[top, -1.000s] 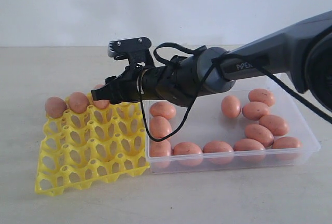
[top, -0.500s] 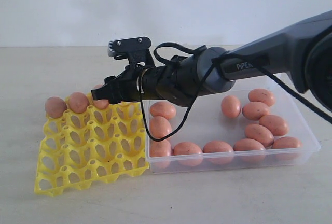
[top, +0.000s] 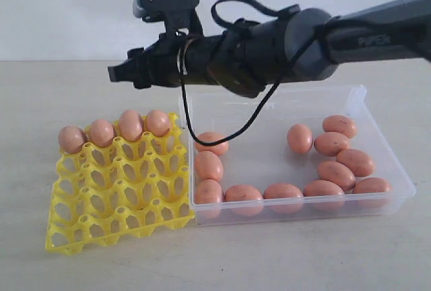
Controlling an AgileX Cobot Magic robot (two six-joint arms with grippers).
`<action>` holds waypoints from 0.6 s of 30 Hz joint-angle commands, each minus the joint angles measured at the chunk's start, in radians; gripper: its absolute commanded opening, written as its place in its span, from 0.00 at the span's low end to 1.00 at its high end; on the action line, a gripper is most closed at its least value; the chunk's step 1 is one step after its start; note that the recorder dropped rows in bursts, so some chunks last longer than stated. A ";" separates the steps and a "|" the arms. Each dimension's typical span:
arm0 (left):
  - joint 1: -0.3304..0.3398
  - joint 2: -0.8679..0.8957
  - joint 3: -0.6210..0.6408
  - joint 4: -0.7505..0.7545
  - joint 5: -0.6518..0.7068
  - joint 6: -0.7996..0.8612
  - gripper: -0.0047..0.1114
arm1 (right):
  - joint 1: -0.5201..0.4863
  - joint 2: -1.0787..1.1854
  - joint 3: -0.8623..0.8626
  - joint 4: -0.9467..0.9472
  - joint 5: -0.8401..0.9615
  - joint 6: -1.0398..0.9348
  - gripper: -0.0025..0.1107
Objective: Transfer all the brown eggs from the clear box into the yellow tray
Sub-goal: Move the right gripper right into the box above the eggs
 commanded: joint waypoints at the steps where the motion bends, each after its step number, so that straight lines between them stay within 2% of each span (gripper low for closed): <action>1: 0.002 -0.002 0.004 -0.002 -0.007 -0.002 0.23 | 0.005 -0.151 -0.002 0.001 0.186 0.002 0.46; 4: 0.002 -0.002 0.004 -0.002 -0.007 -0.002 0.23 | 0.013 -0.252 -0.002 0.011 0.481 -0.103 0.24; 7: 0.002 -0.002 0.004 -0.002 -0.007 -0.002 0.23 | 0.017 -0.302 -0.002 0.044 0.879 -0.336 0.02; 10: 0.002 -0.002 0.004 -0.002 -0.007 -0.002 0.23 | 0.015 -0.304 -0.002 0.031 1.209 -0.526 0.02; 12: 0.002 -0.002 0.004 -0.002 -0.007 -0.002 0.23 | -0.003 -0.295 -0.001 -0.003 1.319 -0.577 0.02; 18: 0.002 -0.002 0.004 -0.002 -0.007 -0.002 0.23 | -0.144 -0.239 -0.023 0.035 1.333 -0.705 0.02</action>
